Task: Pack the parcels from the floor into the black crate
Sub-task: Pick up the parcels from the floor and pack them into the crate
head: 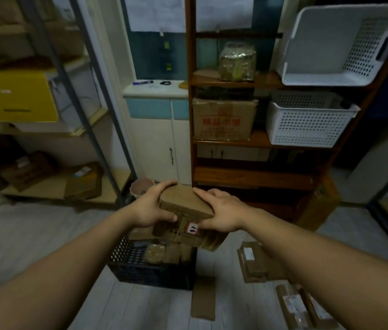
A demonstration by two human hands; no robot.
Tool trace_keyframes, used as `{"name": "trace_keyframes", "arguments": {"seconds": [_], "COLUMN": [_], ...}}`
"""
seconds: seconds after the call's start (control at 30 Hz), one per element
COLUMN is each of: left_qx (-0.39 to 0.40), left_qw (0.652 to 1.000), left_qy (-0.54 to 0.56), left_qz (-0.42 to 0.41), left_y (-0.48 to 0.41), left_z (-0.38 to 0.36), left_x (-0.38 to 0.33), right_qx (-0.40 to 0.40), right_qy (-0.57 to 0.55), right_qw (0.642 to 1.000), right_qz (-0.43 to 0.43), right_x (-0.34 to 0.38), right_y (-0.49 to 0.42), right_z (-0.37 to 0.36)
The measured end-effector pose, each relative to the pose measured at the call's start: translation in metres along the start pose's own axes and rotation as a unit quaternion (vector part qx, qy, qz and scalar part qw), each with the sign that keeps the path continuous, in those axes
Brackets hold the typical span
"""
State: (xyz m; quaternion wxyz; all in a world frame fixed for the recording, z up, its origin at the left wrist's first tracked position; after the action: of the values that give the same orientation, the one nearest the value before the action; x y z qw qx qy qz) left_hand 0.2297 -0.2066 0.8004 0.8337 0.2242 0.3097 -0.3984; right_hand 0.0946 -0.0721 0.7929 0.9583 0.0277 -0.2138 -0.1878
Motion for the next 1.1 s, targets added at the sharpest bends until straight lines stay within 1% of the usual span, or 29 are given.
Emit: {"name": "trace_keyframes", "arguments": {"seconds": [0.1, 0.2, 0.3, 0.43, 0.63, 0.77, 0.87, 1.03, 1.1], "left_qx": [-0.002, 0.010, 0.030, 0.056, 0.092, 0.128, 0.130, 0.177, 0.195], "left_qw": [1.000, 0.996, 0.985, 0.973, 0.970, 0.965, 0.967, 0.963, 0.960], "left_qy": [-0.009, -0.081, -0.158, -0.205, -0.213, -0.224, -0.214, -0.203, -0.197], "left_qz": [-0.014, -0.033, -0.057, -0.092, -0.067, -0.043, -0.037, -0.023, -0.039], "left_y": [0.002, 0.002, -0.001, -0.014, -0.052, -0.086, -0.118, -0.160, -0.172], "left_z": [0.035, 0.070, 0.098, 0.114, 0.095, 0.082, 0.068, 0.024, 0.003], "left_x": [0.041, 0.080, 0.113, 0.139, 0.179, 0.213, 0.241, 0.290, 0.308], "right_qx": [0.002, -0.008, -0.025, -0.043, -0.011, 0.006, 0.008, 0.035, 0.041], "right_qy": [-0.011, 0.006, 0.021, 0.050, 0.060, 0.045, 0.018, -0.023, -0.033], "right_qw": [1.000, 1.000, 0.999, 0.998, 0.998, 0.999, 1.000, 0.999, 0.998], "right_qz": [-0.014, 0.005, 0.011, 0.008, -0.001, 0.011, 0.015, -0.030, -0.041], "right_x": [0.036, 0.081, 0.113, 0.133, 0.117, 0.095, 0.076, 0.034, 0.020], "right_y": [-0.024, -0.052, -0.075, -0.098, -0.138, -0.181, -0.214, -0.248, -0.254], "right_z": [-0.013, -0.032, -0.052, -0.071, -0.098, -0.126, -0.153, -0.206, -0.228]}}
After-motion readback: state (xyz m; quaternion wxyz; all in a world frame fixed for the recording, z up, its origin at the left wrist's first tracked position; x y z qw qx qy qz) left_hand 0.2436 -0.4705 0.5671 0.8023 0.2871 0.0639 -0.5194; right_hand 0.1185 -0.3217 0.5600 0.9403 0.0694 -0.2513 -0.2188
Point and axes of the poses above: each hand's wrist, its own y-axis away from the middle knuckle, its own z-axis out of the back of the hand, x = y × z, the point moved 5 cm from there along -y, towards the middle knuckle, and after that the axes turned 10 degrees about -x, right-handed, at the moved point
